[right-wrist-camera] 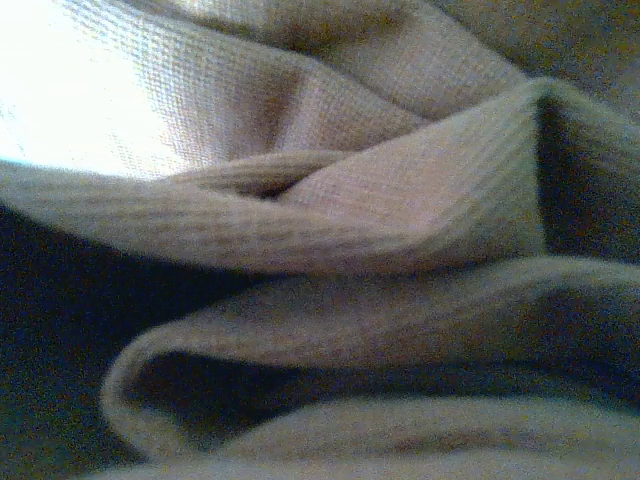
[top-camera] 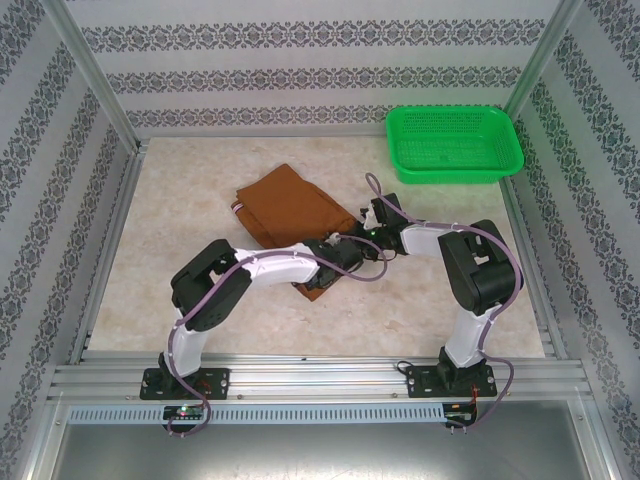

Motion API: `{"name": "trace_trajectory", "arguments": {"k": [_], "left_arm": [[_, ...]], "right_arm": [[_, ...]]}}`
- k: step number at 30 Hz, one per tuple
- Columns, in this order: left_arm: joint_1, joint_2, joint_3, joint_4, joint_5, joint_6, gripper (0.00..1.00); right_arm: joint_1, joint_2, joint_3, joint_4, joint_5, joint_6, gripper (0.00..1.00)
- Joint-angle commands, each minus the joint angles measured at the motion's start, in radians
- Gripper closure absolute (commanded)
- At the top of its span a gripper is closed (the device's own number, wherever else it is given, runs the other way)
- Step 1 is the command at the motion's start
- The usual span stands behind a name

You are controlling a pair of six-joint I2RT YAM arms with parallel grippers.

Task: Roll up the long pants

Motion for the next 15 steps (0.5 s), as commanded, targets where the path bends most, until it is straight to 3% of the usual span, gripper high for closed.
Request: {"name": "trace_trajectory", "arguments": {"k": [1,4,7,11,15], "left_arm": [[0.012,0.005,0.013,-0.095,0.012,-0.075,1.00],[0.001,-0.038,0.038,-0.101,-0.087,-0.074,0.94],[-0.011,-0.124,0.034,-0.071,-0.165,-0.070,0.78],[-0.076,-0.231,-0.047,0.062,-0.107,0.063,0.50],[-0.187,-0.234,-0.114,0.147,0.010,0.166,0.39]], "right_arm": [[0.018,0.043,-0.024,-0.151,0.023,0.004,1.00],[0.020,0.030,-0.026,-0.155,0.027,0.003,1.00],[0.019,0.023,-0.032,-0.157,0.030,0.001,1.00],[0.019,0.025,-0.042,-0.146,0.028,0.005,1.00],[0.020,0.035,-0.039,-0.138,0.016,0.007,1.00]]}}
